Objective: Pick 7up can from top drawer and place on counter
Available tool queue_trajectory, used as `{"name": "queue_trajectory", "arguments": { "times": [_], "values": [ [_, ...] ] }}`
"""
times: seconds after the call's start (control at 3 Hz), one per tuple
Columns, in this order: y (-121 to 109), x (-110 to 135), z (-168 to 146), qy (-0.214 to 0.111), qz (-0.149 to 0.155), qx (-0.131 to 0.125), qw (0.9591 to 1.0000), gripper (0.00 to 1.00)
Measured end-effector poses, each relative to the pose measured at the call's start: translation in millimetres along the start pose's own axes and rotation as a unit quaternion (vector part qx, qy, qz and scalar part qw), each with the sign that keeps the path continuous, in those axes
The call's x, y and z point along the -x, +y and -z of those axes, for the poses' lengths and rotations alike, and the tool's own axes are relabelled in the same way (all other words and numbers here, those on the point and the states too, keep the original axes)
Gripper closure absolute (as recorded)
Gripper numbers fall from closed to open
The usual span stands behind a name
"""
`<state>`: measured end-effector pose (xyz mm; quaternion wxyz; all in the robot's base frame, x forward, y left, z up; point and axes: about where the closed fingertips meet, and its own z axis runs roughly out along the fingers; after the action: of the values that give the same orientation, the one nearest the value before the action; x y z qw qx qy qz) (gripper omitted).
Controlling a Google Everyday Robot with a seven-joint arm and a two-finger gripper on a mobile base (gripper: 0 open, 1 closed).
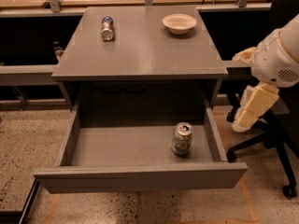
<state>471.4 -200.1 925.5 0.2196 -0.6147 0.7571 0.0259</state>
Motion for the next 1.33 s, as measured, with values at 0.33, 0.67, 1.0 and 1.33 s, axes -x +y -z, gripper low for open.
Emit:
{"name": "queue_trajectory", "arguments": {
  "times": [0.33, 0.67, 1.0, 1.33],
  "values": [
    [-1, 2, -1, -0.001, 0.001, -0.002, 1.0000, 0.00],
    [2, -7, -7, -0.015, -0.032, -0.003, 0.9994, 0.00],
    [-2, -4, -38, -0.044, -0.051, -0.004, 0.9977, 0.00],
    [-15, 5, -75, -0.084, -0.055, 0.004, 0.9949, 0.00]
  ]
}}
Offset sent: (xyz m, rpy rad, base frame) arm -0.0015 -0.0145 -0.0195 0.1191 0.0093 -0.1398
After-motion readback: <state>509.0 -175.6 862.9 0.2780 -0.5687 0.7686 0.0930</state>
